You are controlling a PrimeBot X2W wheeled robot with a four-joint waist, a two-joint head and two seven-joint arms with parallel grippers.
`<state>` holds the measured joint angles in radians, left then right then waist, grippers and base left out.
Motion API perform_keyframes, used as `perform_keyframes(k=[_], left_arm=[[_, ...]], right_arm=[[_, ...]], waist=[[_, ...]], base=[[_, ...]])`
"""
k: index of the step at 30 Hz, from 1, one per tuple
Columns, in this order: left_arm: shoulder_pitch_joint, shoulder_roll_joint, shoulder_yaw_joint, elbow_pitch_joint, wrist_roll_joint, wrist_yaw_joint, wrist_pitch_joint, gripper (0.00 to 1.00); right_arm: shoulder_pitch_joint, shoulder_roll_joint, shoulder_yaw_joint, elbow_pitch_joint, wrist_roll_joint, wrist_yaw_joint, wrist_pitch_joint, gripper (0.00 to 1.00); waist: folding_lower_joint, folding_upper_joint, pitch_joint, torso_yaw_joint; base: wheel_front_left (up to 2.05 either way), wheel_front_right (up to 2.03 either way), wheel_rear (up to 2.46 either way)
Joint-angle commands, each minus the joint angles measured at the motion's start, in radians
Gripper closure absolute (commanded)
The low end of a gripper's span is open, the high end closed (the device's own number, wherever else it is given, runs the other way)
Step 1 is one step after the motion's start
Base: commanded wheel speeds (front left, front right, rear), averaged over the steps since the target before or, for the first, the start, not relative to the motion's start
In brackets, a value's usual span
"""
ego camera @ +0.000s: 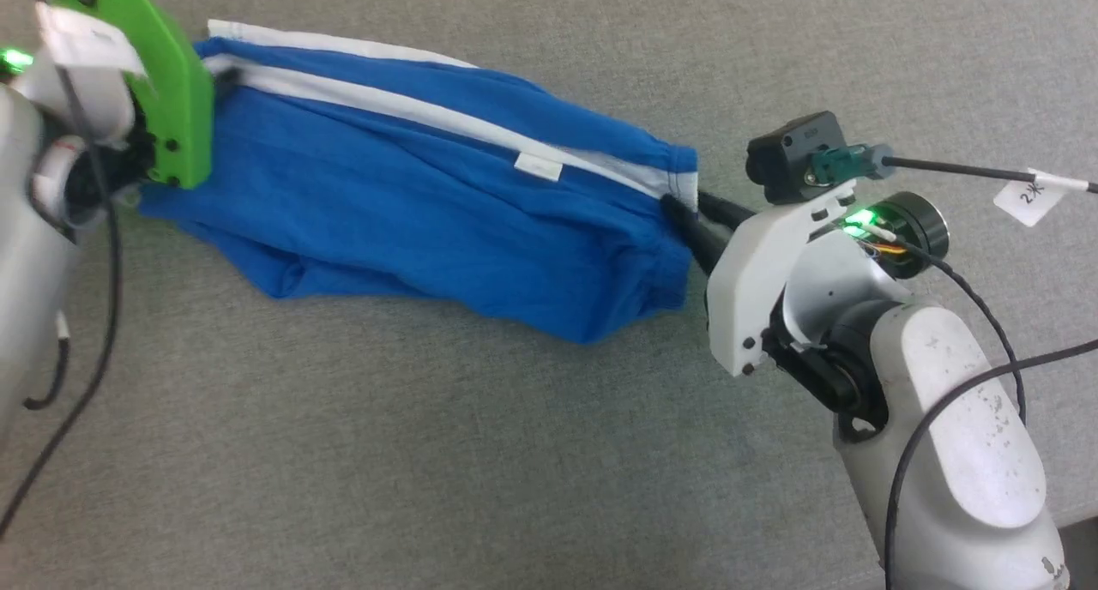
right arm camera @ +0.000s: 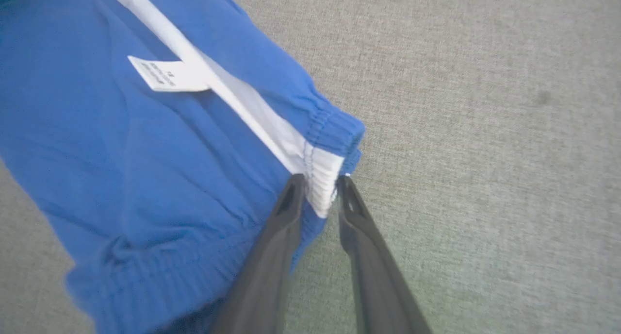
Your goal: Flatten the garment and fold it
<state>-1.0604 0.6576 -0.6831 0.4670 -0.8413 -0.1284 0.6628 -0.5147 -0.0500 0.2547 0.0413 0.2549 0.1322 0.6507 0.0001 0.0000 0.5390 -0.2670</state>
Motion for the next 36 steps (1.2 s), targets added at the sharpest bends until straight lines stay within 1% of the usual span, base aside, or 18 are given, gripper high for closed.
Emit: perform_keyframes(k=[1,6,10,16,18,22,24,27,29,34,36], left_arm=[[0.043,-0.017,-0.016,-0.001,0.007,0.000,-0.022,0.00],[0.078,-0.026,-0.013,-0.046,0.032,-0.001,-0.160,0.00],[0.135,-0.044,0.003,-0.083,0.049,0.008,-0.306,0.00],[0.273,-0.090,0.057,-0.137,0.047,0.056,-0.571,0.00],[0.336,-0.107,0.083,-0.153,0.043,0.076,-0.679,0.00],[0.452,-0.136,0.119,-0.184,0.038,0.098,-0.855,0.00],[0.506,-0.148,0.134,-0.203,0.050,0.107,-0.900,0.00],[0.579,-0.175,0.175,-0.243,0.079,0.115,-0.922,0.00],[0.628,-0.206,0.244,-0.294,0.118,0.118,-0.924,0.00],[0.769,-0.306,0.433,-0.380,0.245,0.078,-0.924,0.00],[0.813,-0.343,0.487,-0.392,0.279,0.064,-0.924,0.00]], right_arm=[[0.014,0.000,-0.005,-0.008,-0.001,-0.002,-0.010,0.00],[0.063,0.000,-0.044,-0.041,-0.027,-0.002,-0.062,0.00],[0.127,0.000,-0.092,-0.076,-0.044,-0.002,-0.119,0.00],[0.254,0.000,-0.156,-0.126,-0.021,-0.002,-0.233,0.00],[0.295,0.000,-0.183,-0.140,-0.010,-0.002,-0.302,0.00],[0.364,0.000,-0.208,-0.136,0.013,-0.002,-0.421,0.00],[0.393,0.000,-0.220,-0.127,0.022,-0.002,-0.469,0.00],[0.424,0.000,-0.237,-0.110,0.043,-0.002,-0.519,0.00],[0.433,0.000,-0.245,-0.093,0.062,-0.002,-0.538,0.00],[0.411,0.000,-0.253,-0.045,0.099,-0.002,-0.547,0.00],[0.389,0.000,-0.251,-0.020,0.104,-0.002,-0.539,0.00]], waist=[[-0.0001,0.0000,-0.023,0.017],[-0.0001,0.0000,-0.081,0.048],[-0.0001,0.0000,-0.140,0.081],[-0.0001,0.0000,-0.232,0.125],[-0.0001,0.0000,-0.265,0.138],[-0.0001,0.0000,-0.314,0.157],[-0.0001,0.0000,-0.335,0.167],[-0.0001,0.0000,-0.359,0.183],[-0.0001,0.0000,-0.370,0.192],[-0.0001,0.0000,-0.383,0.206],[-0.0001,0.0000,-0.385,0.209]], base=[[0.00,0.00,0.00],[0.00,0.00,0.00],[0.00,0.00,0.00],[0.00,0.00,0.00],[0.00,0.00,0.00],[0.00,0.00,0.00],[0.00,0.00,0.00],[0.00,0.00,0.00],[0.00,0.00,0.00],[0.00,0.00,0.00],[0.00,0.00,0.00]])
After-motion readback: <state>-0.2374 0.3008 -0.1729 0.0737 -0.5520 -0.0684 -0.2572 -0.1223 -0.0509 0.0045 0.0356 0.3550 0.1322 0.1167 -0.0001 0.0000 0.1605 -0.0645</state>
